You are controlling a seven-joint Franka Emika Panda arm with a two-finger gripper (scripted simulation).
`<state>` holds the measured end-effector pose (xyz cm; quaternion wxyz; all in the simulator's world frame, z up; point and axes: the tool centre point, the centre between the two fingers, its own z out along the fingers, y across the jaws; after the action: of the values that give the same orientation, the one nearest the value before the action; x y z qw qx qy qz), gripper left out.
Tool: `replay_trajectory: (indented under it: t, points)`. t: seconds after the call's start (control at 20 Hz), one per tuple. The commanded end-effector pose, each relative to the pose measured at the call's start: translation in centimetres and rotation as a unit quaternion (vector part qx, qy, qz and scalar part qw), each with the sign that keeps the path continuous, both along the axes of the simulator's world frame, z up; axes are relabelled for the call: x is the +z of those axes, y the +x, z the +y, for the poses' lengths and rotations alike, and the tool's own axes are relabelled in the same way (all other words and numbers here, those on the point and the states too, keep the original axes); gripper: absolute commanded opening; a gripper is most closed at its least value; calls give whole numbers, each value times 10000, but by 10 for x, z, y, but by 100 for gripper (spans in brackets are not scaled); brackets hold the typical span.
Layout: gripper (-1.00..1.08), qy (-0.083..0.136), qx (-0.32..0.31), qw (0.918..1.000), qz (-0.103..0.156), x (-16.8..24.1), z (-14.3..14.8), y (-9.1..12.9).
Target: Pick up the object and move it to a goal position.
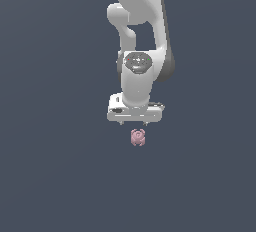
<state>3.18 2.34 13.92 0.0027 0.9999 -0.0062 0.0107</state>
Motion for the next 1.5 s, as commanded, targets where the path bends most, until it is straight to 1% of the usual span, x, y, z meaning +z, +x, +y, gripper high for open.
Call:
replay_trajectory:
  t: [0.0, 0.25, 0.5, 0.85, 1.25, 1.45]
  points:
    - [100, 11, -68, 10000, 35, -15, 7, 5]
    - [100, 24, -170, 9998, 82, -37, 18, 12]
    - [100, 29, -219, 9997, 104, -48, 23, 15]
    - [100, 29, -213, 9997, 109, -54, 23, 14]
    - [100, 30, -222, 9997, 107, -92, 23, 14]
    - [100, 30, -222, 9997, 107, -99, 24, 14]
